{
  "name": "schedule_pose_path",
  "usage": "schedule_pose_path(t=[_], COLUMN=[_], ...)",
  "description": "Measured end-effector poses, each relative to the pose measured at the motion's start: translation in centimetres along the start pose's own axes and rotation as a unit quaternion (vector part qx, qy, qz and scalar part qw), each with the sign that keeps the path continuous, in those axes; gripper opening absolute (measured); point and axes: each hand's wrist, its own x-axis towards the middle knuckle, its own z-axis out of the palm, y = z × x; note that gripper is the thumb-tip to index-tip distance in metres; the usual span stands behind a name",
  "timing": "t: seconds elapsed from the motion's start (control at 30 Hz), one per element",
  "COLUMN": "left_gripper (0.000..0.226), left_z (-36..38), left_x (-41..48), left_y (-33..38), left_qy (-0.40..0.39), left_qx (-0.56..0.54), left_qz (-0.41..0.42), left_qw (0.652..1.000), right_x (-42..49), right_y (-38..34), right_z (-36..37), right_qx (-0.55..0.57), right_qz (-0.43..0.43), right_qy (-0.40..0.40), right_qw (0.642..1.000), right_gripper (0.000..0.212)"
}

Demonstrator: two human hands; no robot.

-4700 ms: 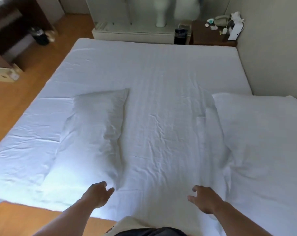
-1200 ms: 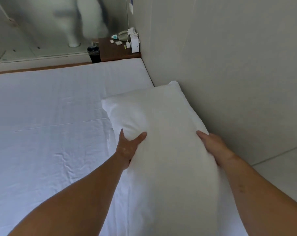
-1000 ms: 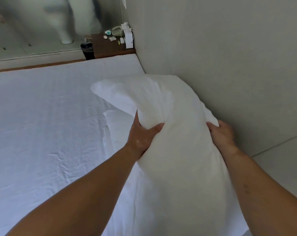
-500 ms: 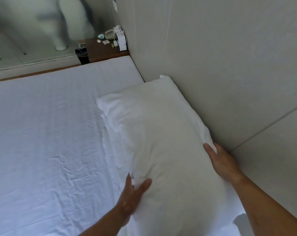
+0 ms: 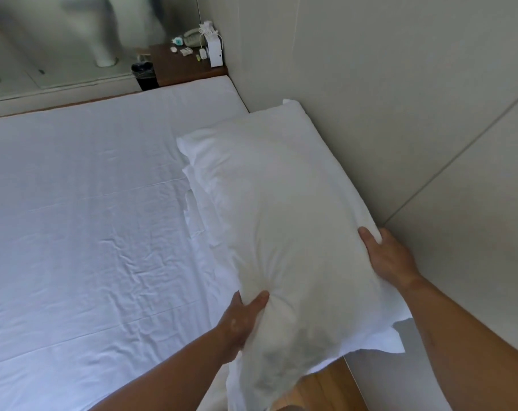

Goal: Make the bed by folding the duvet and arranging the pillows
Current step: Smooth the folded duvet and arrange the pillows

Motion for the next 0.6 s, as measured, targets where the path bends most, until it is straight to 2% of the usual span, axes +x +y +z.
schedule_pose_path(t=[0.2,0.33,0.4,0.6], left_gripper=[0.074,0.079,0.077,0.069], left_z=[-1.2,-1.4,-1.6,-6.3], left_x=[-1.5,-2.7,-3.3,-6.8], left_y=[-2.1,-2.2,-3.1,-7.7], left_qy=[0.062,0.075,0.049,-0.092], left_qx=[0.089,0.221,0.280,0.352], left_qz=[0.103,0.153,0.173,0.147], left_qw=[0.989,0.960,0.943,0.920], right_x=[-2.9,-5.6,-8.0,-17.7], right_y=[1.6,2.5,3.1,3.7], right_z=[1.1,2.2,3.5,8.5], right_qx=[0.008,-0.025,-0.040,-0.039], right_qz=[-0.003,0.012,0.022,0.020], right_qy=[0.020,0.038,0.042,0.016], right_qw=[1.000,0.999,0.998,0.999], right_gripper=[0.062,0.077,0.080,0.093])
